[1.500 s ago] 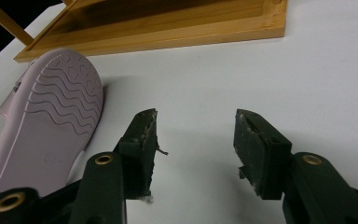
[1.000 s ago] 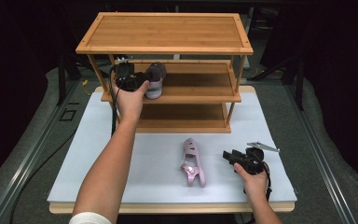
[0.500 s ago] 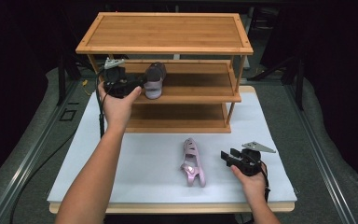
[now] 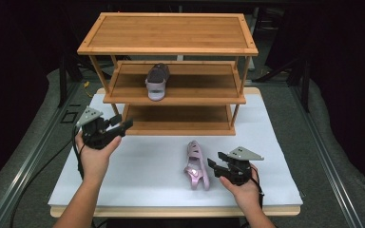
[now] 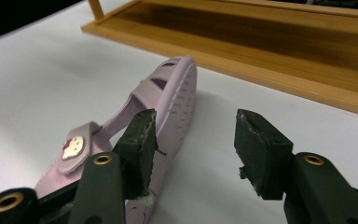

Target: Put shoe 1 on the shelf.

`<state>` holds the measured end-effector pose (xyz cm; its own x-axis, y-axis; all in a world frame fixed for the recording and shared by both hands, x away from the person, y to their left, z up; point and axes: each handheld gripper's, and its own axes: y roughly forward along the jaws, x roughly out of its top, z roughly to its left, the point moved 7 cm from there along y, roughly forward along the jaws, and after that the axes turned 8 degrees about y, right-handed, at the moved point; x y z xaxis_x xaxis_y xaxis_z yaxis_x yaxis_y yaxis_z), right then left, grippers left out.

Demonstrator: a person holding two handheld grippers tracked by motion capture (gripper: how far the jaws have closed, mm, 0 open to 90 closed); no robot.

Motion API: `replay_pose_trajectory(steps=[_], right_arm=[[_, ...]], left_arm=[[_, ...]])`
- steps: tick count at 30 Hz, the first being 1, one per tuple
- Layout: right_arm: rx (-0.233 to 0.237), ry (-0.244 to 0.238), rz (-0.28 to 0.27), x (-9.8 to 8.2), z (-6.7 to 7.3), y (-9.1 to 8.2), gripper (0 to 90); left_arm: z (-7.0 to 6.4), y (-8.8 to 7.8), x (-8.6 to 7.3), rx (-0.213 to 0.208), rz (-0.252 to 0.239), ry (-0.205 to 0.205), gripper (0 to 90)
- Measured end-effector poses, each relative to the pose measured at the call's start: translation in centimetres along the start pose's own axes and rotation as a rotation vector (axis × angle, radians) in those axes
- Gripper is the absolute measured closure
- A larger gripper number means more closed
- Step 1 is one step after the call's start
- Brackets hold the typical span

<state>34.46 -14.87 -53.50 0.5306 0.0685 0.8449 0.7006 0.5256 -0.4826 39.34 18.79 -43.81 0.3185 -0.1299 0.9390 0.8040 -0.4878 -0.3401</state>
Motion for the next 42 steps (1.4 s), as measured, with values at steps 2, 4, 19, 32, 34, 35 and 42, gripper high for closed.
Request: replay_pose_trajectory(steps=[2, 4, 19, 32, 34, 35, 42], right_arm=[[0.015, -0.046, 0.027, -0.4, 0.8, 0.4, 49.5], [0.032, -0.048, 0.033, -0.5, 1.1, 0.5, 49.8], [-0.029, 0.019, 0.100, -1.1, -1.0, 0.2, 66.5], [-0.090, 0.170, 0.238, -3.4, -5.4, 1.0, 66.2], [-0.113, 0.172, 0.231, -3.2, -5.8, 0.7, 62.8], [-0.118, 0.179, 0.213, -2.9, -5.9, 0.5, 60.9], [-0.087, 0.129, 0.170, 0.3, -3.9, -2.1, 54.7]], left_arm=[[0.3, -0.3, -1.8, 0.001, 0.021, 0.004, 49.0], [0.6, -0.6, -3.4, 0.005, 0.039, 0.010, 49.0], [1.0, -0.8, -8.3, -0.003, 0.089, -0.029, 49.2], [0.9, -0.5, -9.5, -0.017, 0.120, -0.028, 49.1], [1.0, -0.6, -9.5, -0.018, 0.117, -0.031, 49.0], [1.1, -0.7, -9.4, -0.015, 0.120, -0.031, 49.0], [1.6, -0.9, -9.3, -0.007, 0.108, -0.059, 48.5]])
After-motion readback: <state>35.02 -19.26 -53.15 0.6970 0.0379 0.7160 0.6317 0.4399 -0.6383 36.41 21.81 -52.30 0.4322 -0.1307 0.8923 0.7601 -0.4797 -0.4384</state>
